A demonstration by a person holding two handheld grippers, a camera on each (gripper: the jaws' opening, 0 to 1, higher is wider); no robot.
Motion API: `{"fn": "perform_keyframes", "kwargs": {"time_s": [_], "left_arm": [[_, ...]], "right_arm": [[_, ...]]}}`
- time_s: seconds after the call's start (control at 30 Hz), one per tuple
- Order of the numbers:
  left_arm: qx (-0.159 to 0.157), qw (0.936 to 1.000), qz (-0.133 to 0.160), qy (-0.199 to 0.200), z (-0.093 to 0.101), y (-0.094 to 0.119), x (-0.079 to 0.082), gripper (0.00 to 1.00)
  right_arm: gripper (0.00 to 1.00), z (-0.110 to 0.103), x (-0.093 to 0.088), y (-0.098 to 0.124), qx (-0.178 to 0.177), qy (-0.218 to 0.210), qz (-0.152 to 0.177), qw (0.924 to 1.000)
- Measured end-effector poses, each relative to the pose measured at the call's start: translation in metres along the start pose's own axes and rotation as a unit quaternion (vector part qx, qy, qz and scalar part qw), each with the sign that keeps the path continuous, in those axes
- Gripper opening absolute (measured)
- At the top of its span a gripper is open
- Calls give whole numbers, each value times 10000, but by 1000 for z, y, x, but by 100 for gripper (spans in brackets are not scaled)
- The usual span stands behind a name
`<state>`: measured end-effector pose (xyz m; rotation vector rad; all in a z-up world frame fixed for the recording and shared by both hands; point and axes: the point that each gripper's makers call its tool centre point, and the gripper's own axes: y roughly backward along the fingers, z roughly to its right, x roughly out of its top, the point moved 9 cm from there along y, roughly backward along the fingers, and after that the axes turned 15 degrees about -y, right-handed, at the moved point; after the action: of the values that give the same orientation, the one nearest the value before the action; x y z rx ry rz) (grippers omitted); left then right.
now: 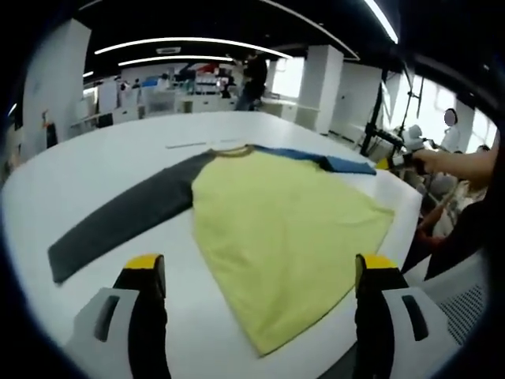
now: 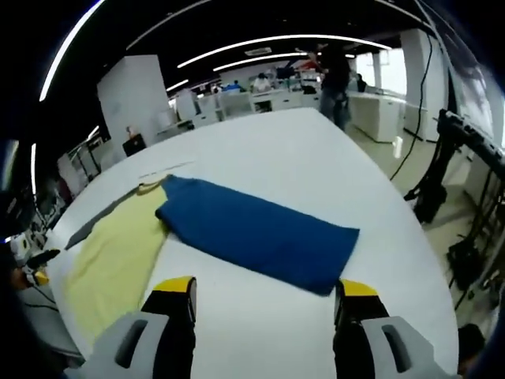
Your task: Fold the garment on the visible template until the final outline fits inside the template.
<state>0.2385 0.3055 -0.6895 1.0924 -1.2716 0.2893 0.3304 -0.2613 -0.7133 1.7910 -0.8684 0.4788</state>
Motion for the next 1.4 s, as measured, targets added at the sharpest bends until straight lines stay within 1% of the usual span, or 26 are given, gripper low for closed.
{"fn": "perform_keyframes", "kwargs": {"time_s": [0.13,0.23,0.33,0.4,0.57,0.7,0.83,1.03,1.2,1.4], "left_arm": [[-27,9999,64,-84,0,-1,4,99],[-27,9998,121,-135,0,-2,5,99],[-25,9996,209,-169,-1,-2,8,99],[-31,9994,292,-193,0,-2,10,99],[-17,9988,438,-205,1,0,15,99],[-9,9988,435,-221,2,0,15,99],[-26,9989,421,-218,4,0,16,99],[-43,9990,361,-272,4,0,15,99],[-72,9991,301,-290,4,0,13,99],[-93,9991,273,-300,4,0,13,99]], "right_arm": [[58,13,3,-6,-245,17,-100,9996],[51,19,6,-10,-344,-30,-65,9994],[43,18,3,-10,-511,-69,-97,9986],[40,18,1,-10,-587,-99,-107,9982],[31,15,-2,-8,-650,-158,-96,9977],[27,13,-5,-6,-741,-7,-139,9972],[16,12,-6,-7,-847,201,-193,9960],[12,13,-4,-9,-980,191,-208,9948],[8,15,-1,-11,-1020,151,-208,9945],[5,20,2,-14,-1033,-20,-160,9945]]}}
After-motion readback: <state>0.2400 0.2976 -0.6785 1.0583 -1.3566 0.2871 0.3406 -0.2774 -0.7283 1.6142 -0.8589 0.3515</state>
